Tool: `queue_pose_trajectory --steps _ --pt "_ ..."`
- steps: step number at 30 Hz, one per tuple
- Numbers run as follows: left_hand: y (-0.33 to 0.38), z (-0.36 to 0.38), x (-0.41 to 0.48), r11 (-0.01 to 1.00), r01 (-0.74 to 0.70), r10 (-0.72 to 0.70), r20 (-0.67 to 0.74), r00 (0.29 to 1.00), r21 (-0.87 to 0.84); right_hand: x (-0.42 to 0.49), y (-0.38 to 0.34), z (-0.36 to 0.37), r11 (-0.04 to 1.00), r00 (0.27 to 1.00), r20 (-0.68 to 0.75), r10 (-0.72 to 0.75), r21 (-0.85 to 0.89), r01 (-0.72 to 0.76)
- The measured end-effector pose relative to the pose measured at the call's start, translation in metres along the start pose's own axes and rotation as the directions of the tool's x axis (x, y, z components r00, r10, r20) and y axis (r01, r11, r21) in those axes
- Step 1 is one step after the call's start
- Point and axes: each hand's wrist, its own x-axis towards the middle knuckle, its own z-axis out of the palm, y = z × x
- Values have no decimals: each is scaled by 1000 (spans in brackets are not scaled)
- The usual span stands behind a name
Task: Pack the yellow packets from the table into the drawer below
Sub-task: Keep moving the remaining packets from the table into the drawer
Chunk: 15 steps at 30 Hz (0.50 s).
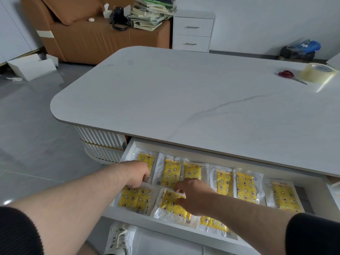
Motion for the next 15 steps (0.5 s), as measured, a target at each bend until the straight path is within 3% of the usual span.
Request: queue_pose_trajectory --steps 6,15 --pt "-1 0 0 1000 -4 4 1 1000 -24 -7 1 3 987 995 7 -97 -128 97" --pt "0 3 -3 1000 -3 3 17 1000 -25 -5 1 9 988 992 -23 -122 -100 119"
